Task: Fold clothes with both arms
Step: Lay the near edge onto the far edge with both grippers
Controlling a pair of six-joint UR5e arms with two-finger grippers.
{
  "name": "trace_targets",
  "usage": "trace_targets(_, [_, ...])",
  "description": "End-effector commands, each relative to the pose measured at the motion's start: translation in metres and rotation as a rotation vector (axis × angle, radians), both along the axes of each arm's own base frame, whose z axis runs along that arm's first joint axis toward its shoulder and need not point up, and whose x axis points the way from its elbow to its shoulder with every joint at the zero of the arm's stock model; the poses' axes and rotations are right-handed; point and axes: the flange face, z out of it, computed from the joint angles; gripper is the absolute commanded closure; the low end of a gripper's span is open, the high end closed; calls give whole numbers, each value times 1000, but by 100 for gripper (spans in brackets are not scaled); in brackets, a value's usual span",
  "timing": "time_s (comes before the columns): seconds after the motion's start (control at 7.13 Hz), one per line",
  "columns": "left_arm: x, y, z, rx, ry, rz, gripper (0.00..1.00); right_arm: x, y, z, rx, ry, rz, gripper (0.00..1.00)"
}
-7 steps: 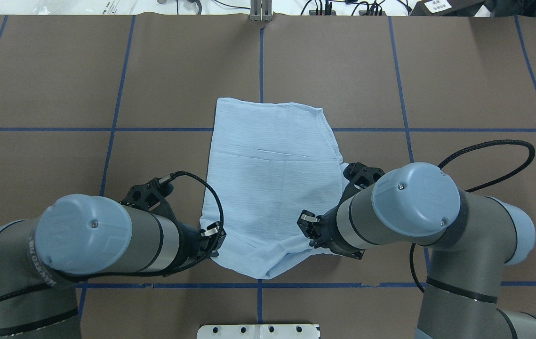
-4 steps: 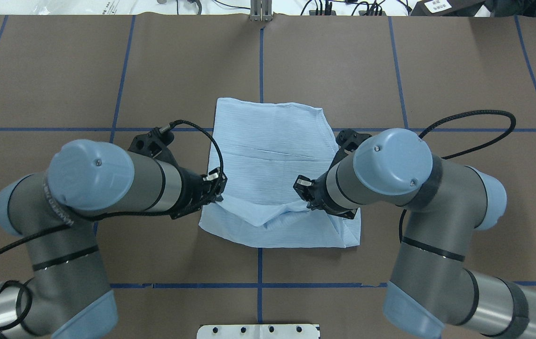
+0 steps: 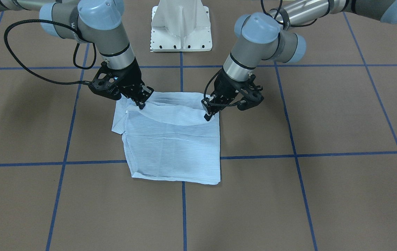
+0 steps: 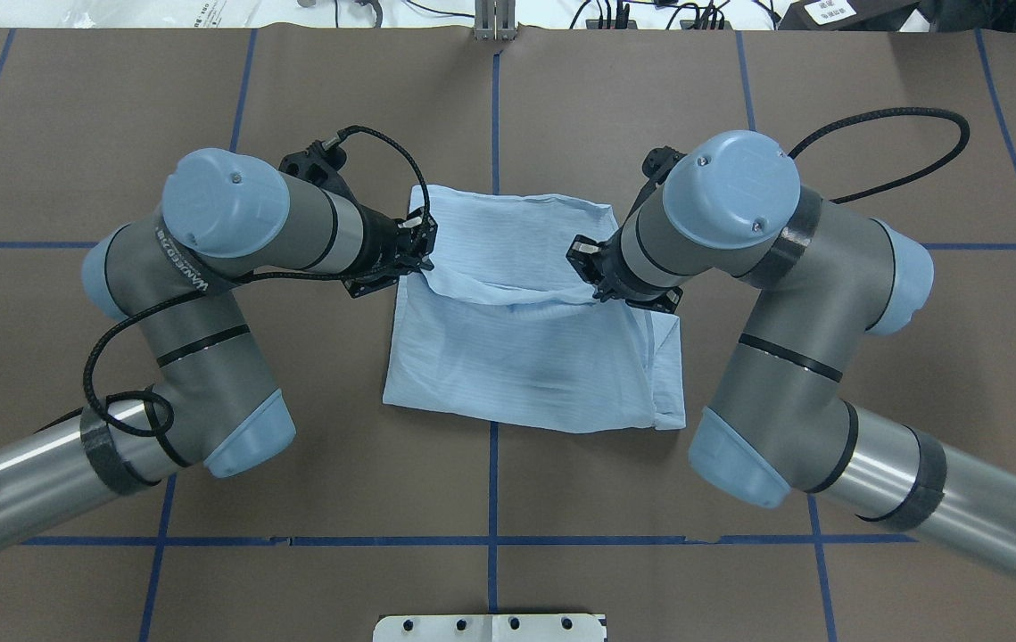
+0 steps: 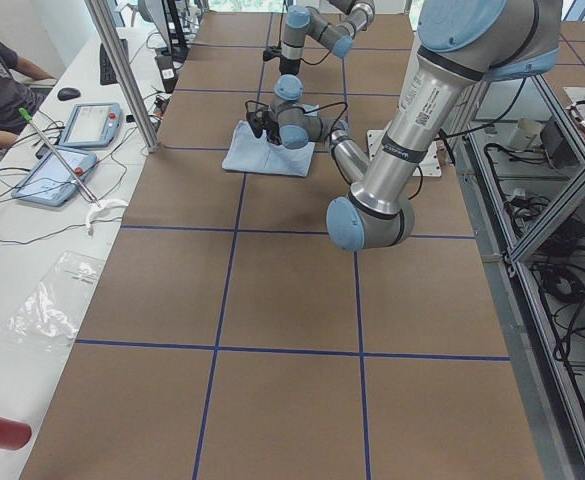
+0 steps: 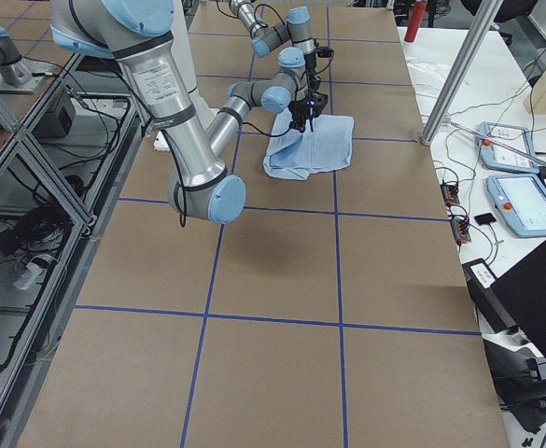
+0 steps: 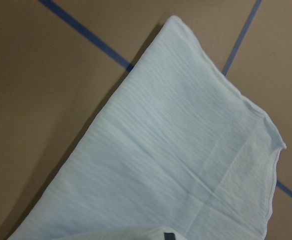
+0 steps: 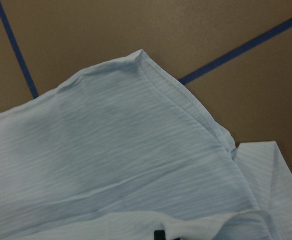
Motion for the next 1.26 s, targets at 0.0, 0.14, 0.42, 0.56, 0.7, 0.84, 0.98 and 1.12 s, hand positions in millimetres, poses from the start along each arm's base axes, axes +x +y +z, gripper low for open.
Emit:
trace_targets(0.0, [2, -39, 5, 15, 5, -7, 100, -10, -44, -4, -7, 29, 31, 100])
trace_targets(0.14, [0, -51, -1, 16, 7, -22, 100, -23, -59, -10, -8, 37, 24, 100])
trace_targets(0.42, [2, -64, 13, 30, 18, -35, 100, -48, -98, 5, -3, 43, 30, 100])
trace_targets(0.56, [17, -78, 21, 21, 9, -37, 100, -55, -109, 17, -5, 49, 25, 100])
trace_targets(0.7, [24, -84, 27, 22, 8, -38, 100, -52, -115, 21, -11, 51, 24, 100])
trace_targets(0.84, [25, -85, 31, 21, 7, -40, 100, -51, -120, 30, -23, 64, 30, 100])
trace_targets(0.98, [29, -87, 28, 21, 5, -40, 100, -48, -124, 33, -34, 65, 30, 100])
trace_targets(1.12, [34, -92, 32, 12, -5, -39, 100, -47, -125, 36, -36, 66, 22, 100])
